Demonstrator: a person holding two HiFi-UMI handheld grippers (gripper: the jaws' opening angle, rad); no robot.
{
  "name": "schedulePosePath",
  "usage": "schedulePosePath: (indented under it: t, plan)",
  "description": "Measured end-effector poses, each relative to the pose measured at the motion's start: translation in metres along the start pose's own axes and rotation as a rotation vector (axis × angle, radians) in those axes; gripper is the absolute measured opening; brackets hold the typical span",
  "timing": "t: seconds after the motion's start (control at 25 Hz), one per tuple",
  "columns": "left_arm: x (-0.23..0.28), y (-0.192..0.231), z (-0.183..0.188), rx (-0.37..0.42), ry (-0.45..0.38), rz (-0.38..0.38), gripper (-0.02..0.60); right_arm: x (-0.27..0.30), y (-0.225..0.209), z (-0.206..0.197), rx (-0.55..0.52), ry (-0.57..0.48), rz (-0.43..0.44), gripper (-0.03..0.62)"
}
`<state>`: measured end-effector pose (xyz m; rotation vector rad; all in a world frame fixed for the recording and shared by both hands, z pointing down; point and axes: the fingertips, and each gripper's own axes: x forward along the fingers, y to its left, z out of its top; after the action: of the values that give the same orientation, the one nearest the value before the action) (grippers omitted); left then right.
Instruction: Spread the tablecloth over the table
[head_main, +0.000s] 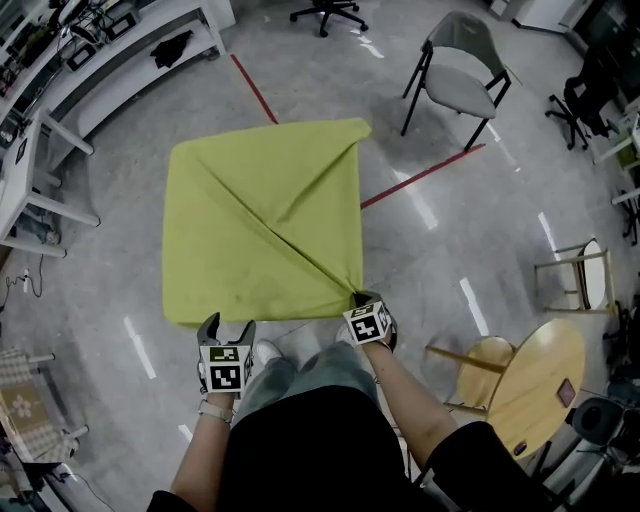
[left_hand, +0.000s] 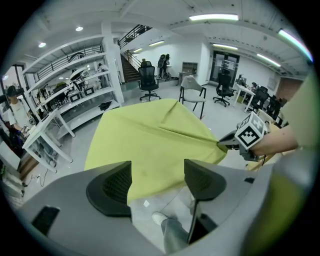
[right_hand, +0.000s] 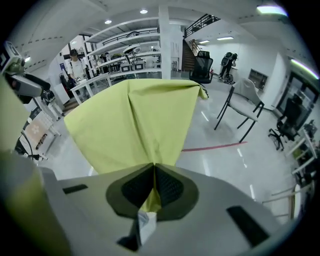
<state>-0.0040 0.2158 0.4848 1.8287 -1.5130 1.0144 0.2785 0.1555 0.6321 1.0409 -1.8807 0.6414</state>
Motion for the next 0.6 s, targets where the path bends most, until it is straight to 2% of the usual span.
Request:
schedulePosePath:
  t: [0.24, 0.6]
  plan:
    - [0.013, -0.026, 0.011, 0.028, 0.004, -0.037, 0.327, -0.017, -0.043, -0.023, 0.079, 0.008, -0.063, 0.015]
    - [0.031, -0.071, 0.026, 0.069, 0.012, -0.082, 0.327, -0.031, -0.091, -0.069, 0.163, 0.037, -0.093, 0.015]
